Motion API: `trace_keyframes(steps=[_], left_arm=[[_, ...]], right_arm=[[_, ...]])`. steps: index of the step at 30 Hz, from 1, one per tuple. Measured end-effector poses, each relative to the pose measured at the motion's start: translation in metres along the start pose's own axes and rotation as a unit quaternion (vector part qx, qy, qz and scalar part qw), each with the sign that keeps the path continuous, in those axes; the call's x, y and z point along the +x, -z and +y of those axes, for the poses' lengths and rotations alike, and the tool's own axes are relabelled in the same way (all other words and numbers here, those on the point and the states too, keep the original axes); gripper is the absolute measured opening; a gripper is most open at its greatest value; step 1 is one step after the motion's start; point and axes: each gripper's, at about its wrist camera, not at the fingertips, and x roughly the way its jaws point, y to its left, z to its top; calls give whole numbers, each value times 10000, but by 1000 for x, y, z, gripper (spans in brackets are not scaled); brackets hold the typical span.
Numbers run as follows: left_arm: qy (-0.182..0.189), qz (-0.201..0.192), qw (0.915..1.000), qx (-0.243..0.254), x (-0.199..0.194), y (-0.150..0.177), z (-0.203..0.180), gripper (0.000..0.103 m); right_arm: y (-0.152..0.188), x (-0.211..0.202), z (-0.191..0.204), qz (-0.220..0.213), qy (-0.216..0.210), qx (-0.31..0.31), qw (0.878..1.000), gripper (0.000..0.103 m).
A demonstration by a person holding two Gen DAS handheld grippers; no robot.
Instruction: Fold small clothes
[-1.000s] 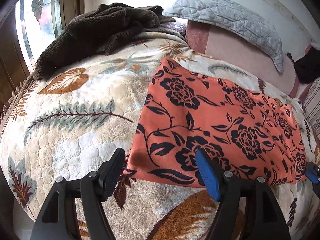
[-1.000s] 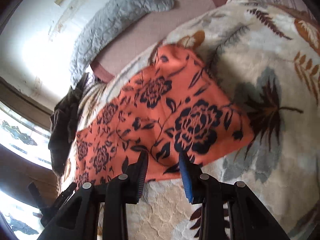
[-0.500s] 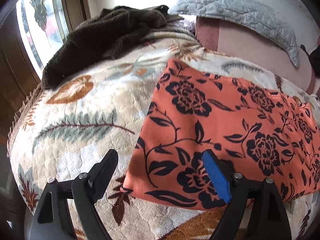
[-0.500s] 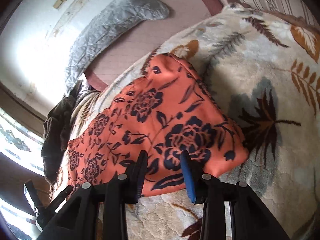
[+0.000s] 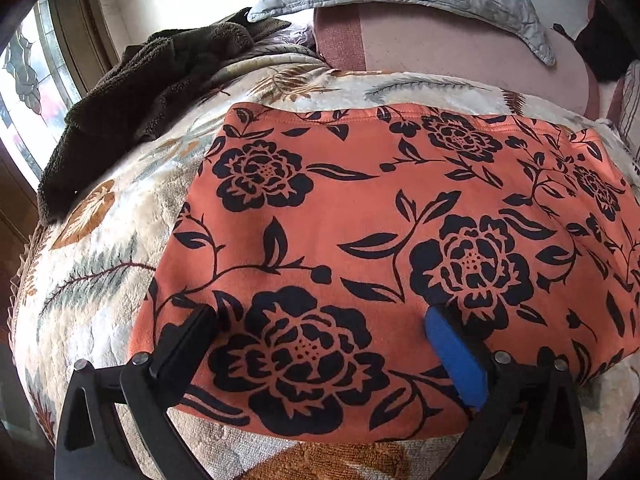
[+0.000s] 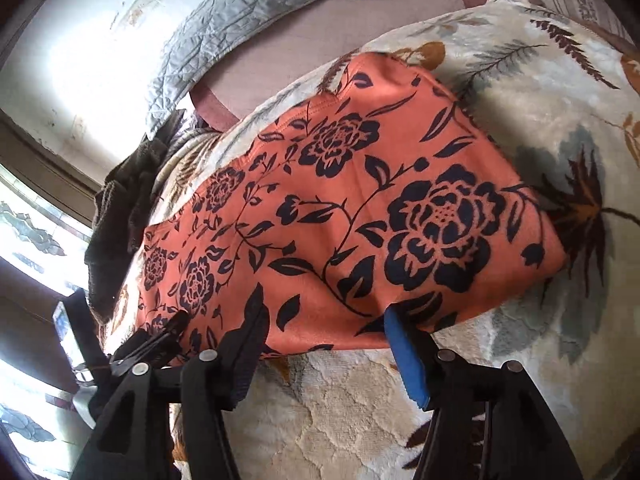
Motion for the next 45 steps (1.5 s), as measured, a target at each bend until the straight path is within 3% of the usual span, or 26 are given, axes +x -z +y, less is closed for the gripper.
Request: trace_keyframes(steps=[3,7,10,16,20,25,28,34,41,45], left_arm=[[7,-154,9998,-117,-4,8,1,103],[1,-77,9999,-66,-15,7,5,103],[-125,-397,9990,-158,-32,9,9,103],[174,-1047,9943,5,-65,23,26,103],[695,-703,9946,-326,-63,29,46,103],[977,-212,9915,-832,-49,35,73,103],[1049,49,9881,-1123,-39,36,88,103],[1606,632,9628,-2082,-19,43,117,103],[1581,544,9437,-2853,0,27,131,103],[1328,284,9458,-2951,4,18,126,103]], right_arm=[[3,-27,-12,-358,-115,106,9992,64],[5,-52,-28,-568,-191,278,9978,64],[10,-65,-38,-624,-162,404,9971,64],[17,-70,-36,-566,-287,315,9975,64],[18,-51,-30,-201,-347,295,9988,64],[16,-30,-32,247,-481,591,9968,64],[16,-26,-34,290,-506,707,9958,65],[17,-27,-51,345,-660,1215,9898,66],[14,-22,-78,190,-815,2014,9759,69],[9,-5,-101,43,-1087,2818,9533,69]])
